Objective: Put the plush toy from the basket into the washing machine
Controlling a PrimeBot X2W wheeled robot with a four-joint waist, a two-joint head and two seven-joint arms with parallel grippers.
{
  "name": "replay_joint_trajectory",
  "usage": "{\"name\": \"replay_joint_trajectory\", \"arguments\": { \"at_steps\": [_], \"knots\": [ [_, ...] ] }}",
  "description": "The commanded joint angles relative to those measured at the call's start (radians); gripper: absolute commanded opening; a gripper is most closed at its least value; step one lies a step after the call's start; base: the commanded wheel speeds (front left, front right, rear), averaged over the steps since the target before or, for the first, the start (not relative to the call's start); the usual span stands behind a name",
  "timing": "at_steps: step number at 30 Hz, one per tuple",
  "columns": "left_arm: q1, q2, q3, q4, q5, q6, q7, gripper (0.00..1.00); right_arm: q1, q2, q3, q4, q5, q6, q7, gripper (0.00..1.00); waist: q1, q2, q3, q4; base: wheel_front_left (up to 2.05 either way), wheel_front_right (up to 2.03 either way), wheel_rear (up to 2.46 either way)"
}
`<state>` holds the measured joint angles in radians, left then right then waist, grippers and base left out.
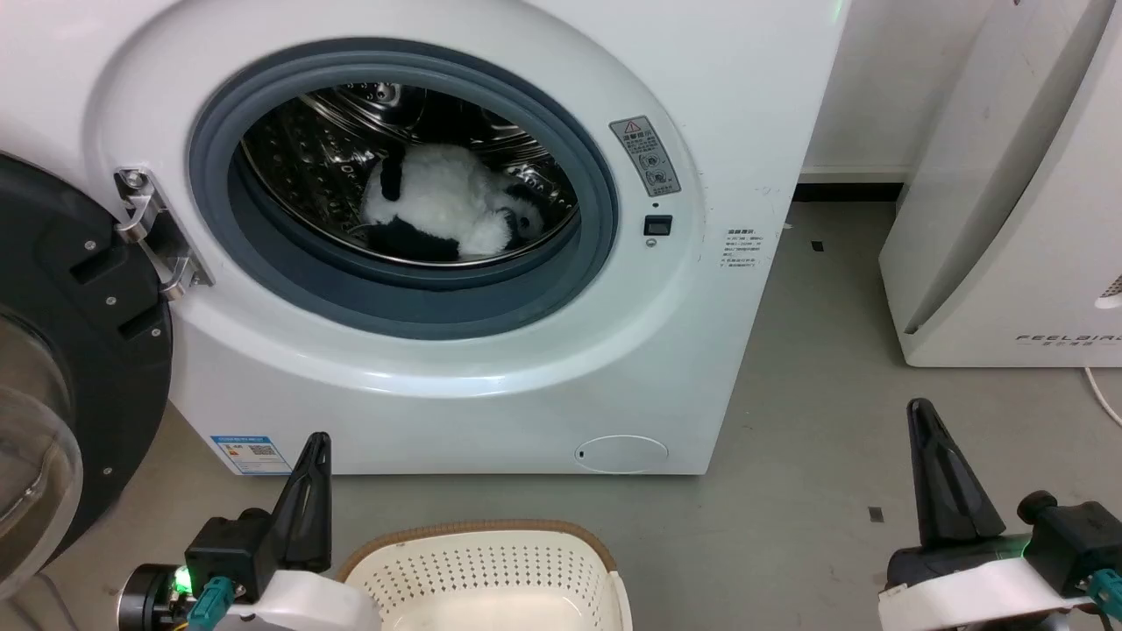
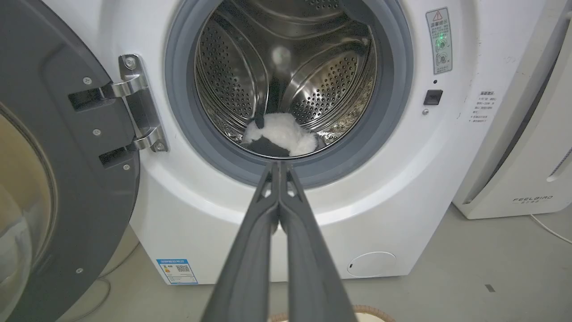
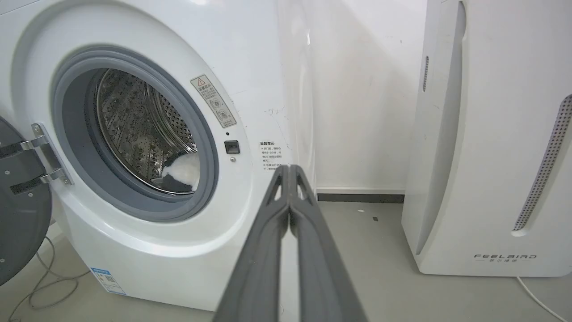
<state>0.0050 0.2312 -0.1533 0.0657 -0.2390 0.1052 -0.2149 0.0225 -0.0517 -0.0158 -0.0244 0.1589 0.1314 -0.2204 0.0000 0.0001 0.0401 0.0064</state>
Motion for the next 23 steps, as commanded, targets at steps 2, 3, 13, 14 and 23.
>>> {"name": "replay_joint_trajectory", "arguments": {
  "at_steps": [2, 3, 13, 14, 23],
  "knots": [
    [-0.001, -0.009, 0.007, -0.008, 0.013, -0.005, 0.009, 0.00, -0.004, 0.000, 0.002, 0.004, -0.006, 0.000, 0.013, 0.00, 0.0000, -0.0001, -0.001, 0.000, 0.00, 0.00, 0.00],
    [-0.001, -0.011, 0.009, -0.009, 0.015, -0.006, 0.011, 0.00, -0.004, 0.000, 0.002, 0.004, -0.008, 0.000, 0.015, 0.00, 0.0000, -0.0001, -0.001, 0.000, 0.00, 0.00, 0.00],
    [-0.001, -0.028, 0.023, -0.015, 0.038, -0.016, 0.032, 0.00, -0.006, 0.000, 0.004, 0.006, -0.023, 0.000, 0.035, 0.00, 0.0000, -0.0001, -0.005, -0.001, 0.00, 0.00, 0.00],
    [-0.001, -0.030, 0.025, -0.015, 0.040, -0.017, 0.034, 0.00, -0.006, 0.000, 0.004, 0.006, -0.025, 0.000, 0.038, 0.00, 0.0000, -0.0001, -0.006, -0.001, 0.00, 0.00, 0.00],
    [-0.002, -0.045, 0.038, -0.020, 0.060, -0.026, 0.052, 0.00, -0.008, 0.001, 0.005, 0.008, -0.038, 0.000, 0.056, 0.00, 0.0000, -0.0001, -0.009, -0.001, 0.00, 0.00, 0.00]
  ]
}}
